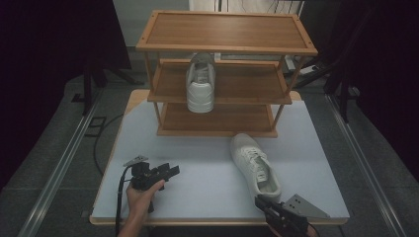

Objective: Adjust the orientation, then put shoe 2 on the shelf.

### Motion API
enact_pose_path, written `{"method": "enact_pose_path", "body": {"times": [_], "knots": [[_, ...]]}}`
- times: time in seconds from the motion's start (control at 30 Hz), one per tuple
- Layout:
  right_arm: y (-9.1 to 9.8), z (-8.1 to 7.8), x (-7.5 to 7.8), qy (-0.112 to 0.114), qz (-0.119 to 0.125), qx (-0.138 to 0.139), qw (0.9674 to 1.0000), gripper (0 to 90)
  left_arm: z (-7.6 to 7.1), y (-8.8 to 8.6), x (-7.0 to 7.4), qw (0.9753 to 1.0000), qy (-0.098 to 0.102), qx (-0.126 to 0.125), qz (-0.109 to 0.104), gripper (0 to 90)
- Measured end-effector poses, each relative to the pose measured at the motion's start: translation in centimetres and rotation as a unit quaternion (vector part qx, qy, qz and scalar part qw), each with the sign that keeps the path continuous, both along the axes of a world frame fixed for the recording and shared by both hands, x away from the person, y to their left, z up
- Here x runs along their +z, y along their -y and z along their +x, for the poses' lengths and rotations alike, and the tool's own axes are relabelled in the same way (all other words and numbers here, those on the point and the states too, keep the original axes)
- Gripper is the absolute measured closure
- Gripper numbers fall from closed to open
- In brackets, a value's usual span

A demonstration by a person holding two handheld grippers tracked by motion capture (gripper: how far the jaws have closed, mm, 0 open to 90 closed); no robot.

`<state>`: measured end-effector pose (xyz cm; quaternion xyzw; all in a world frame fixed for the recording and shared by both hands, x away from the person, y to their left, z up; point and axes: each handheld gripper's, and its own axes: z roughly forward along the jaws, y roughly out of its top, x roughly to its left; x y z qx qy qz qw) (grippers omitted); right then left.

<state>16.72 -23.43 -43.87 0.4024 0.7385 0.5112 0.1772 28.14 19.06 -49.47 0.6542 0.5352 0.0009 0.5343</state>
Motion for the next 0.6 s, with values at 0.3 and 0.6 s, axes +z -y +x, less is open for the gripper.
{"method": "enact_pose_path", "body": {"times": [0.3, 0.6], "knots": [[0.5, 1.4, 2.3, 0.038, 0.021, -0.003, 0.9991, 70.6, 0.0, 0.0, 0.1, 1.0000, 0.000, 0.002, -0.005, 39.4], [1.2, 6.8, 4.3, 0.049, 0.025, -0.017, 0.9983, 60.3, -0.1, -0.1, 0.4, 1.0000, 0.002, 0.004, -0.008, 39.2]]}}
